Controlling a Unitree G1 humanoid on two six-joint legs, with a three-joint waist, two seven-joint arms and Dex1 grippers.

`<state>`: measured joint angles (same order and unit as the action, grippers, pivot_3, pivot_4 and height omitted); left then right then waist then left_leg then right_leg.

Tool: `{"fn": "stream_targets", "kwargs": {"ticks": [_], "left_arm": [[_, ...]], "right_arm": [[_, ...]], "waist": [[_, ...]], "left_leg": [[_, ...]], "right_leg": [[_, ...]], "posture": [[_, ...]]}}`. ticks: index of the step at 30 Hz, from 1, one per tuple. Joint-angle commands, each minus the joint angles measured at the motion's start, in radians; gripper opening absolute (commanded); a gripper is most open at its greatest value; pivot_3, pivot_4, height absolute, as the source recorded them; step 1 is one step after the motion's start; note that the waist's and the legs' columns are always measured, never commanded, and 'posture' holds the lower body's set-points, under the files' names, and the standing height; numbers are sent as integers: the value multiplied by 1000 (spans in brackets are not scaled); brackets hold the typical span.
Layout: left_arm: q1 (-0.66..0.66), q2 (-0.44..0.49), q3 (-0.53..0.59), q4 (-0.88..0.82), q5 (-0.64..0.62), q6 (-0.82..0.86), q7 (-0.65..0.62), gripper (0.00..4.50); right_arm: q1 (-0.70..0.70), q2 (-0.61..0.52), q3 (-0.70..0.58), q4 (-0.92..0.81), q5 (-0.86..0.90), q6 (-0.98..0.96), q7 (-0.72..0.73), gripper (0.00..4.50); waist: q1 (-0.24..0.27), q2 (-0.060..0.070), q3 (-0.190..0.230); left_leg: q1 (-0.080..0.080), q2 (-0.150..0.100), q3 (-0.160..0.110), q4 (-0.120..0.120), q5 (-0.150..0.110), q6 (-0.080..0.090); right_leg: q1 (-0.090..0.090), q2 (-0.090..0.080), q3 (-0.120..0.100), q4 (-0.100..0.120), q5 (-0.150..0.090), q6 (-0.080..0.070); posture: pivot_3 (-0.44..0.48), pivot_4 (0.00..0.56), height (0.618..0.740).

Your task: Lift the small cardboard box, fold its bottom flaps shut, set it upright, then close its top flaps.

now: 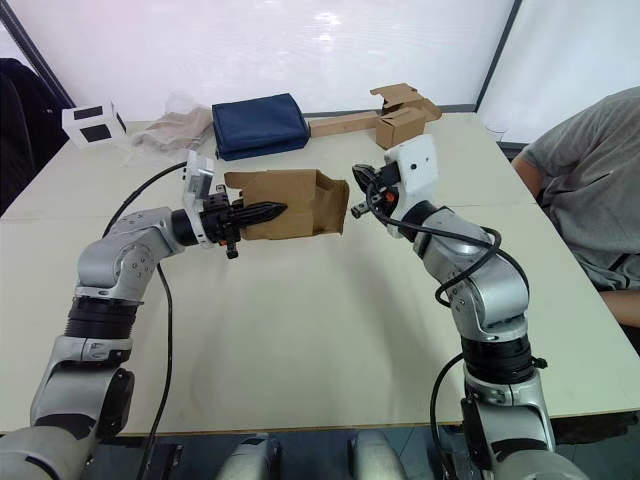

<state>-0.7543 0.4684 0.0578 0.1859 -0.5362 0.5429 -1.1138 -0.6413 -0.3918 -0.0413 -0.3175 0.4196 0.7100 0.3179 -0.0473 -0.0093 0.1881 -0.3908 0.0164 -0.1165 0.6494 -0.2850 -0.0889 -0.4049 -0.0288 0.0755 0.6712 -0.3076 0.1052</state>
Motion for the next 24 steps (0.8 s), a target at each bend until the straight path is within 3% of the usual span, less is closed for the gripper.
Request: {"fn": "stream_targets", "kwargs": {"ticks": [1, 24], "left_arm": [[-37, 11, 17, -17, -30, 12, -12, 6], [-66, -4, 12, -21, -86, 112, -13, 6]], "right_arm": [[-30, 9, 15, -6, -8, -24, 21, 0], [-25, 105, 127, -24, -80, -36, 36, 0]], "waist": [[0, 0, 0], [-1, 0, 0]], "left_leg": [[0, 0, 0, 0, 0, 0], [0, 0, 0, 0, 0, 0]], "right_leg": [[0, 0, 0, 0, 0, 0], [0, 0, 0, 0, 0, 0]], "posture": [[0, 150, 740], [0, 150, 740]]}}
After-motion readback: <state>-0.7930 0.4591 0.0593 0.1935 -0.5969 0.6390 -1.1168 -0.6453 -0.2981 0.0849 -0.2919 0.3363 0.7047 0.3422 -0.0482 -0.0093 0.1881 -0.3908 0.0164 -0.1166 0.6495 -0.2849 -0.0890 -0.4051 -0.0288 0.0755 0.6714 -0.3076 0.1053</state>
